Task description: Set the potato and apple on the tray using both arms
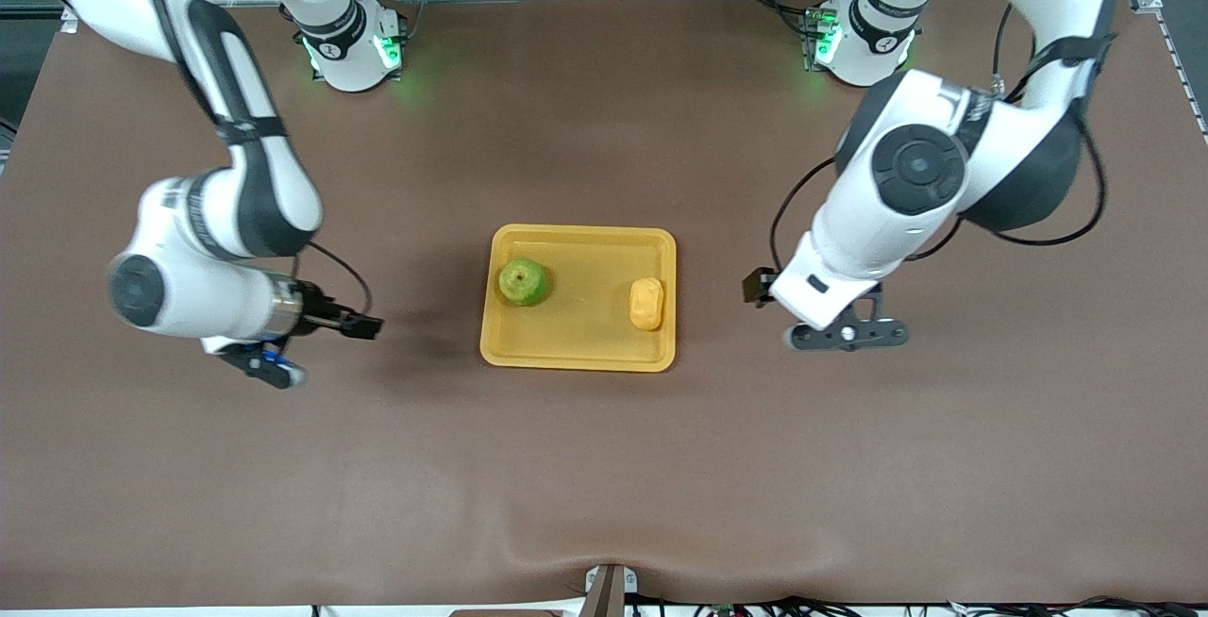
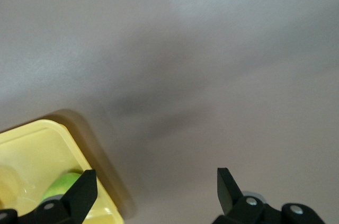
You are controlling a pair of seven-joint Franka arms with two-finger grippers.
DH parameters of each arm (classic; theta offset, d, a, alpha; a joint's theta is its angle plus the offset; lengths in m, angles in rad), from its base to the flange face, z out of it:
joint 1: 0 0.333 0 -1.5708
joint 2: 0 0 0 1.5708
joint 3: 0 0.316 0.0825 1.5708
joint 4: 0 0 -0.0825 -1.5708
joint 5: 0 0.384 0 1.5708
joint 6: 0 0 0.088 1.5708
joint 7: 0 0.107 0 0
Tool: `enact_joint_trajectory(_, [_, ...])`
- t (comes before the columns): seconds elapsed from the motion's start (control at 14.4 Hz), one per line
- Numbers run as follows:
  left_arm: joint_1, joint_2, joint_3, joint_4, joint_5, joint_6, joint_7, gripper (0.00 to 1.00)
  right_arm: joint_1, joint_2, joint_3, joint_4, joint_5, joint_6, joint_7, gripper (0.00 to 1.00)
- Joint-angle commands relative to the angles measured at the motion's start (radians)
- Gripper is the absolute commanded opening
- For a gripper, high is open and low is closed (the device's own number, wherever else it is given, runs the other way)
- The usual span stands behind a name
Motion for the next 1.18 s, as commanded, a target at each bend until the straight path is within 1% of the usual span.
enact_joint_trajectory(0.0, [0.039, -0.086, -0.007, -0.021, -0.019, -0.08, 0.015, 1.0, -0.055, -0.165, 0.015, -0.133, 0.014, 0.016, -0.105, 1.0])
enact_joint_trajectory(0.07, [0.04, -0.106, -0.002, -0.02, -0.019, -0.109, 0.017, 1.0, -0.07, -0.182, 0.015, -0.141, 0.013, 0.017, -0.138, 1.0])
enact_joint_trajectory(0.21, [0.056, -0.148, -0.001, -0.02, -0.023, -0.147, 0.015, 1.0, -0.081, -0.21, 0.012, -0.141, -0.018, 0.031, -0.15, 1.0])
enact_joint_trajectory(0.28, [0.059, -0.163, -0.001, -0.021, -0.023, -0.166, 0.017, 1.0, -0.087, -0.24, 0.011, -0.141, -0.066, 0.03, -0.15, 1.0])
enact_joint_trajectory(0.35, [0.062, -0.179, -0.001, -0.02, -0.026, -0.193, 0.017, 1.0, -0.101, -0.273, 0.012, -0.141, -0.144, 0.022, -0.153, 1.0])
enact_joint_trajectory(0.42, [0.062, -0.195, 0.002, -0.02, -0.026, -0.206, 0.017, 1.0, -0.107, -0.297, 0.012, -0.141, -0.182, 0.008, -0.181, 1.0])
enact_joint_trajectory(0.55, [0.083, -0.231, 0.004, -0.024, -0.025, -0.222, 0.032, 1.0, -0.135, -0.346, 0.011, -0.138, -0.19, -0.021, -0.258, 1.0])
enact_joint_trajectory(0.69, [0.109, -0.243, -0.005, -0.024, -0.025, -0.273, 0.088, 1.0, -0.153, -0.382, 0.011, -0.121, -0.191, -0.053, -0.31, 1.0])
enact_joint_trajectory(0.76, [0.109, -0.267, -0.001, -0.029, -0.025, -0.278, 0.098, 1.0, -0.158, -0.385, 0.009, -0.098, -0.191, -0.081, -0.32, 1.0])
enact_joint_trajectory(0.97, [0.132, -0.297, 0.002, -0.036, -0.025, -0.278, 0.151, 1.0, -0.161, -0.38, 0.011, 0.012, -0.197, -0.208, -0.317, 1.0])
enact_joint_trajectory(1.11, [0.166, -0.304, -0.004, -0.044, -0.028, -0.278, 0.187, 1.0, -0.156, -0.38, 0.014, 0.063, -0.232, -0.219, -0.312, 1.0])
